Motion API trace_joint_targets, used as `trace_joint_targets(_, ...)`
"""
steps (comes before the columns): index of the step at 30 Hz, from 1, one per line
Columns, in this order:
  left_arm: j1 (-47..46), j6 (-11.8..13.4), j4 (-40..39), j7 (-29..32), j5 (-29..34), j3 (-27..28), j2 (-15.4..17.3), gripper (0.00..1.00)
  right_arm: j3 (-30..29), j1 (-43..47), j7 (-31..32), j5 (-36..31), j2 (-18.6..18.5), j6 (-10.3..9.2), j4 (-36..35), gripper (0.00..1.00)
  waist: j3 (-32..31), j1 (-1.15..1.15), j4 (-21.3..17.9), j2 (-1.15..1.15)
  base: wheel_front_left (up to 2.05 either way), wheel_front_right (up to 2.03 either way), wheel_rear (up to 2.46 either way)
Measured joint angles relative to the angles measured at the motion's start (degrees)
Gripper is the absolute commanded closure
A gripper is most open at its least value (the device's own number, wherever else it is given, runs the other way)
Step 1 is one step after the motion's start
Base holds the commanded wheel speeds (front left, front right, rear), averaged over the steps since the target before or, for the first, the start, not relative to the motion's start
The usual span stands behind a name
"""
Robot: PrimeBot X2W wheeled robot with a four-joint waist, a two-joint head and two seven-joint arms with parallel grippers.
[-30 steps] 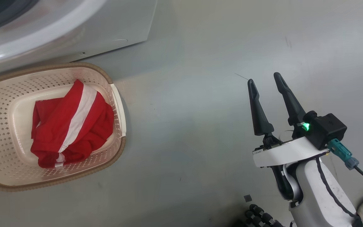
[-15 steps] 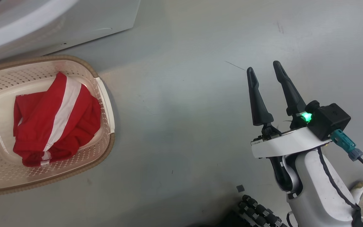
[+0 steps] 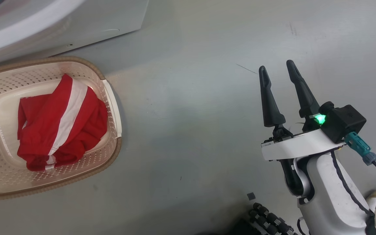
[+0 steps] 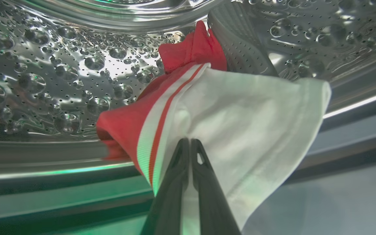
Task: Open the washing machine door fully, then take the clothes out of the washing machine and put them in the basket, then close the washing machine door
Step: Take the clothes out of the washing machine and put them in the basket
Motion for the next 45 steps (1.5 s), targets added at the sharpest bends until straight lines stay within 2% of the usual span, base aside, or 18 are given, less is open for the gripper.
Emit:
trace_joint_targets(13,0.09,0.0,-3.6,-8.98,-0.1,-0.79,-2.23,1.0,-0.97,-0.14,0.0,-1.24,0.0,-0.03,0.02,0.0,-1.32,0.0,2.44,0.0,0.0,0.0,0.0)
trace_joint_targets(17,0.83,0.01,-5.08,-12.66,-1.05,-0.71,-4.59,1.0,-1.9,-0.18,0.0,-2.11,-0.02,-0.03,0.07,0.0,-2.11,0.0,3.45,0.0,0.0,0.0,0.0)
trace_joint_targets(26,7.29,1.9,-9.57,-23.92,-3.52,1.43,-9.18,1.0,-3.5,-0.22,0.0,-3.9,-0.05,-0.03,0.74,0.0,-5.13,0.0,5.68,0.0,0.0,0.0,0.0)
trace_joint_targets(31,11.69,2.14,-11.59,-29.02,-4.89,2.02,-11.26,1.0,-4.3,-0.04,0.0,-4.58,-0.08,-0.02,1.46,0.0,-7.48,0.0,7.11,0.0,0.0,0.0,0.0)
trace_joint_targets(45,24.64,3.27,-19.86,-38.5,-5.38,1.2,-15.67,1.0,-5.78,4.67,0.0,-5.12,-0.59,-0.02,2.93,0.0,-15.31,-0.01,11.33,0.0,0.0,0.0,0.0)
